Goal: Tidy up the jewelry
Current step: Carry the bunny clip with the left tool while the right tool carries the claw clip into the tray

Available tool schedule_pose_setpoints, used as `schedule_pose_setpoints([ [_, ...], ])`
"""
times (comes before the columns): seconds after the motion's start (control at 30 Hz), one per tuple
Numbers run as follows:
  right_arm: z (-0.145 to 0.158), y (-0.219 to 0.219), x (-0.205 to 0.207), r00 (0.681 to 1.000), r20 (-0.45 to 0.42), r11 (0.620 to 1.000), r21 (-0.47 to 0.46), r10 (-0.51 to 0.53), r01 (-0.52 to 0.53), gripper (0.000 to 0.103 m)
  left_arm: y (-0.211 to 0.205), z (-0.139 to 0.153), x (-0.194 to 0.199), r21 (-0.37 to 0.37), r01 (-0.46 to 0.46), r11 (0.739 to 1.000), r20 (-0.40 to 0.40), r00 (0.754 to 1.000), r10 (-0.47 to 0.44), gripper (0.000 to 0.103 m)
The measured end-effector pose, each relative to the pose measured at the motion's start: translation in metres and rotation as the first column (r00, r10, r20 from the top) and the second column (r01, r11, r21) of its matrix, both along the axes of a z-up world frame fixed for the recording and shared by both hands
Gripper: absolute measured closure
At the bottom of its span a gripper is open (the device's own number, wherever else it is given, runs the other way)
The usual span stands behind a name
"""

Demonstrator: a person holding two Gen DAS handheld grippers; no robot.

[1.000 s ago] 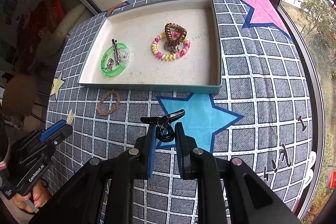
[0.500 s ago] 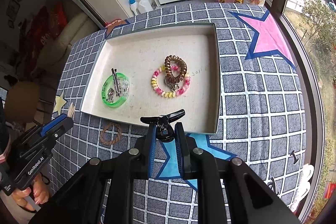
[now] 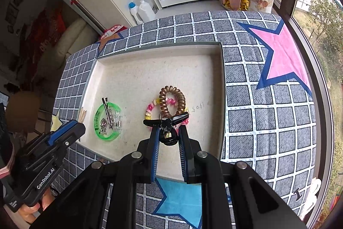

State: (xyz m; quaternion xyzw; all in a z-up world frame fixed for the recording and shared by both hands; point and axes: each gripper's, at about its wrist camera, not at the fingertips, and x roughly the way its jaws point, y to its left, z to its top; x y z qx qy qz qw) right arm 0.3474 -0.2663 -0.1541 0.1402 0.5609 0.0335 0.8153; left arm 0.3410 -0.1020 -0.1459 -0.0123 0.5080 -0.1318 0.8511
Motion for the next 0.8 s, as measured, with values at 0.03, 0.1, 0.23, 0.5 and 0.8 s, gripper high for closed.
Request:
schedule_pose_setpoints([
  [0.03,-0.002,-0.001,0.004,1.000,-0.001,1.000,0.001,-0.001,0.001,0.084,-0.003,-0.002,0.003,0.005,0.001,1.000,-0.002,1.000,-0.001,0.071],
  [0.1,-0.005,-0.003,0.010,1.000,-0.002,1.000,0.000,-0.003,0.003,0.084,-0.009,-0.007,0.008,0.017,0.006,1.000,-0.005,1.000,-0.006,0.071],
  [0.23,-0.013,-0.008,0.024,1.000,-0.010,1.000,-0.001,-0.009,0.009,0.084,-0.021,-0.015,0.017,0.029,0.017,0.999,-0.014,1.000,-0.016,0.071],
  [0.5,-0.030,-0.013,0.045,1.000,-0.031,1.000,-0.001,-0.006,0.006,0.084,-0.036,-0.032,0.031,0.038,0.037,0.999,-0.045,0.998,-0.035,0.071],
  [0.8,-0.053,-0.018,0.053,0.997,-0.076,1.000,0.009,-0.006,0.007,0.084,-0.044,-0.046,0.031,0.091,0.067,0.994,-0.060,0.996,-0.062,0.071],
])
